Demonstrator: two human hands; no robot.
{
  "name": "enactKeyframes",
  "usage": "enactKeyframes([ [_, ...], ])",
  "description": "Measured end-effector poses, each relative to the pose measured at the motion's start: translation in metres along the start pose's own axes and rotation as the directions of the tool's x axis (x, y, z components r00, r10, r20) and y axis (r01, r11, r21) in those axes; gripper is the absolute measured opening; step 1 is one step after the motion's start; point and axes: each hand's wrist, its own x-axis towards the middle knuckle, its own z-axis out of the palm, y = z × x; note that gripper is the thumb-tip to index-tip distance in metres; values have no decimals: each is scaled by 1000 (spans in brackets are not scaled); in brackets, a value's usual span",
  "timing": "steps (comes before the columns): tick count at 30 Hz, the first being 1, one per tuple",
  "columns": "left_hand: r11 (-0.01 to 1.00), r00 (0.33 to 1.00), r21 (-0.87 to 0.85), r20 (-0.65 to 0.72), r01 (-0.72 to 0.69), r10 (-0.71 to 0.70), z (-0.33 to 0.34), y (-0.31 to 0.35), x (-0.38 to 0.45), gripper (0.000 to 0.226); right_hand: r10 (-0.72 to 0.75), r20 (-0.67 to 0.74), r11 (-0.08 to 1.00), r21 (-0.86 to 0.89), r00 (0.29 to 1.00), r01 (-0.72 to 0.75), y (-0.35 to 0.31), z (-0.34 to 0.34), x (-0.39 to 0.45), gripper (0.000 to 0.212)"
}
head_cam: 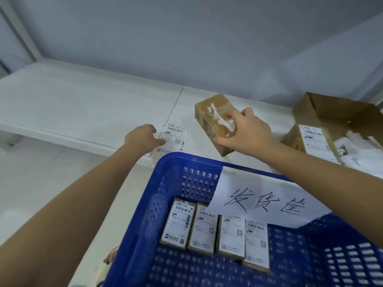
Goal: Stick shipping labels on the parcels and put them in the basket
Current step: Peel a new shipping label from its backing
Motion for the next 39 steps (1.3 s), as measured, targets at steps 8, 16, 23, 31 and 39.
enactKeyframes([
  [8, 990, 999, 134, -28, 32, -28, 21, 6, 19, 64, 111, 35, 993, -50, 993, -109, -13, 31, 34, 81],
  [16, 980, 1000, 198, -6, -6, 7, 35, 11, 27, 66, 134, 86, 986, -115, 987, -124, -16, 47, 39, 83],
  [23, 997, 999, 54, 18, 48, -49, 37, 8, 31, 60, 148, 96, 984, -111, 984, -138, -11, 49, 37, 81],
  [31, 987, 990, -87, 26, 137, -135, 36, 10, 34, 74, 143, 100, 984, -119, 985, -131, -9, 49, 34, 79],
  [39, 973, 985, -165, -33, 159, -167, 33, 3, 31, 57, 129, 85, 984, -137, 988, -117, -8, 47, 34, 79],
])
